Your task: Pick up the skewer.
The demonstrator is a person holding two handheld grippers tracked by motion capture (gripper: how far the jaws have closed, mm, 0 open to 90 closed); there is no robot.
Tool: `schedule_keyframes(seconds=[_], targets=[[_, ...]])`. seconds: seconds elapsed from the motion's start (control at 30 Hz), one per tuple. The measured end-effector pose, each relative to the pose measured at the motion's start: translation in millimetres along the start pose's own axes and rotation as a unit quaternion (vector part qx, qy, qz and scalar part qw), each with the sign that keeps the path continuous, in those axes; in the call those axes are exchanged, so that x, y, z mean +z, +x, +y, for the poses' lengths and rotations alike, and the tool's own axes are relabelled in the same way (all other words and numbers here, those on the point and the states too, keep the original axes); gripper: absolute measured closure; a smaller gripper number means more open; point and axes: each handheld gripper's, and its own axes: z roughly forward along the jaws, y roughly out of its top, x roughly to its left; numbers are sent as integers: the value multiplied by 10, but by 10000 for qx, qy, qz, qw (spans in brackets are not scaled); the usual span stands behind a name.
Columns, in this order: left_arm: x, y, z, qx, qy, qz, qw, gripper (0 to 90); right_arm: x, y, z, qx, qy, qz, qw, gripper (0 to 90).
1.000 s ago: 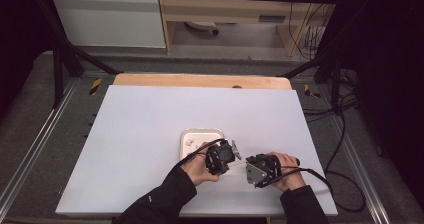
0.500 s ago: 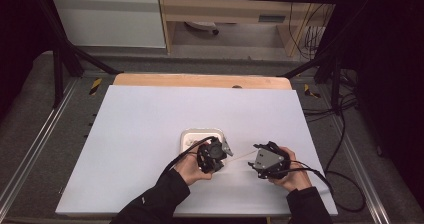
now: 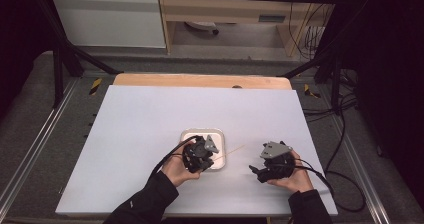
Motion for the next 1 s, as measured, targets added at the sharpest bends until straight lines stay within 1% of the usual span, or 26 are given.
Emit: schedule_keyframes(seconds=[0.07,0.13,0.2,0.23,0.33,0.43,0.6,0.73,0.8,0.87,1.0], targets=[[-32,22,-48,-91,-80,2,9999,888,7,-7,-15,225,36,82,9997,95],[-67,50,-104,-158,-168,25,9997,888,17,-7,-27,382,83,128,9992,78],[-102,75,-167,-255,-253,49,9993,887,26,-1,-33,483,91,170,9986,59],[-116,86,-195,-279,-287,56,9992,887,32,4,-33,540,118,203,9983,48],[-160,101,-271,-362,-383,104,9986,887,49,13,-24,717,89,282,9970,33],[-217,117,-378,-476,-531,158,9973,887,52,16,-10,916,-13,350,9952,26],[-284,153,-555,-699,-736,271,9945,887,64,2,21,1236,-141,449,9912,11],[-348,193,-686,-892,-916,367,9911,887,71,-5,52,1378,-229,496,9890,7],[-375,205,-738,-970,-975,371,9898,887,75,0,69,1390,-236,481,9888,7],[-406,216,-807,-1025,-1039,418,9884,887,77,7,95,1407,-231,513,9885,7],[-456,236,-932,-1148,-1148,499,9855,887,90,26,152,1425,-222,479,9884,6]])
